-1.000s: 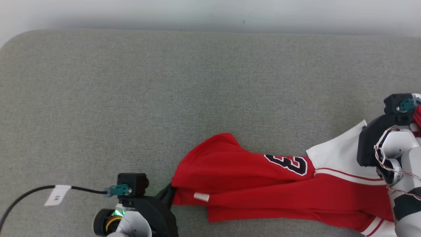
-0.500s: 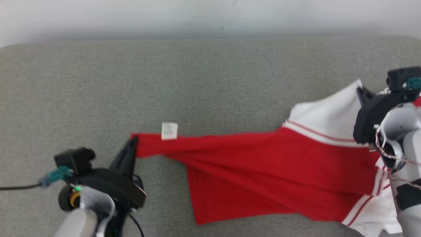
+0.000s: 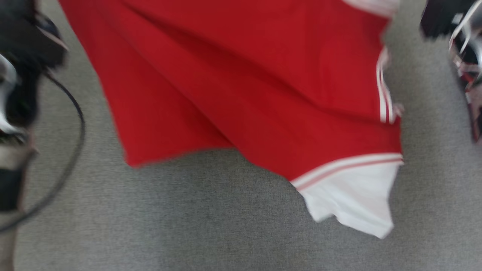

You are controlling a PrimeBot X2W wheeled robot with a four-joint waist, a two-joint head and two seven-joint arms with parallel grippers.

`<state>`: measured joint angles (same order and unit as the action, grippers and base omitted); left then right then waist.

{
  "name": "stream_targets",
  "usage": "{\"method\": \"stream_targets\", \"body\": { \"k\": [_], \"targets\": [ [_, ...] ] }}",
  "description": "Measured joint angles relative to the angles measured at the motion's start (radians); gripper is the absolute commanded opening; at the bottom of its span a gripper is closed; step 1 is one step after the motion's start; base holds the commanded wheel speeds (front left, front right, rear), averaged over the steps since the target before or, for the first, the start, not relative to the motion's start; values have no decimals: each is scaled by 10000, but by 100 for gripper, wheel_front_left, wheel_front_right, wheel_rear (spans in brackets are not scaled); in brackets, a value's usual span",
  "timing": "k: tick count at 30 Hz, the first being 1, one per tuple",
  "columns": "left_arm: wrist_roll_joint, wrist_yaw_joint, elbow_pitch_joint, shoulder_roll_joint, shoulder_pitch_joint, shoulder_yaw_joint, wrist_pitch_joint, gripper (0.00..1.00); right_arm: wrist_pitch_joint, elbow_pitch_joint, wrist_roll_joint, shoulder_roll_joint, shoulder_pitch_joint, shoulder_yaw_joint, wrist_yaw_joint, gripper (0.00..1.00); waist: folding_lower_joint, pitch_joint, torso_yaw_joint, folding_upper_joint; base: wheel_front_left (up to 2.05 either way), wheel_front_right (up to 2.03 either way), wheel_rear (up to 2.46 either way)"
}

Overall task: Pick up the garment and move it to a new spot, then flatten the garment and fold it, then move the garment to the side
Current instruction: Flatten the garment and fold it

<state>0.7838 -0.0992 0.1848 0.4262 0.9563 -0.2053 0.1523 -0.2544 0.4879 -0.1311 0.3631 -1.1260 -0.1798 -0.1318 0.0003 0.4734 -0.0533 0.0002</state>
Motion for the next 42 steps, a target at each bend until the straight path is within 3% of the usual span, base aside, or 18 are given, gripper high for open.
{"method": "stream_targets", "body": {
  "k": [5, 12, 16, 20, 23, 27, 32, 38, 42],
  "targets": [
    [-205, 199, 616, 196, 1918, 416, -721, 0, 1883, 865, 1066, -163, -1974, 378, 0, 0, 2, 979, -251, 1, 0, 0, 0],
    [-742, 700, 907, 268, 4365, 667, -2341, 0, 4261, 1465, 2800, -512, -4062, 2050, -2, 0, 2, 1716, -738, 2, 0, 0, 0],
    [-989, 1208, 1080, 207, 5504, 629, -3277, 0, 4928, 1369, 3674, -665, -4946, 2790, -2, 0, 0, 1791, -941, 1, 0, 0, 0],
    [-1116, 1356, 1221, 169, 6033, 752, -3743, 0, 5116, 1003, 4071, -782, -5557, 3081, -2, 0, -1, 1713, -947, 0, 0, 0, 0],
    [-1340, 1467, 1229, 205, 6278, 880, -3988, 0, 5164, 56, 4228, -838, -5981, 3193, -2, 0, -5, 1703, -924, -3, 0, 0, 0],
    [-1507, 1705, 1448, 186, 5994, 928, -4080, 0, 5187, -763, 4284, -803, -5554, 2938, -2, 0, -5, 1871, -915, -3, 0, 0, 0],
    [-1639, 1975, 1852, 56, 4579, 940, -4123, 0, 5185, -652, 4056, -416, -4114, 2228, -2, 0, -2, 2227, -948, -2, 0, 0, 0],
    [-1852, 2226, 1074, -679, 1807, 1356, -4148, 0, 5160, -631, 2989, 514, -1908, 811, -2, 0, 0, 2357, -937, -1, 0, 0, 0],
    [-2011, 2261, 456, -1237, -340, 1624, -4149, 0, 4633, -1499, 1868, 1223, -144, 50, -2, 0, -2, 2023, -917, -2, 0, 0, 0]
  ]
}}
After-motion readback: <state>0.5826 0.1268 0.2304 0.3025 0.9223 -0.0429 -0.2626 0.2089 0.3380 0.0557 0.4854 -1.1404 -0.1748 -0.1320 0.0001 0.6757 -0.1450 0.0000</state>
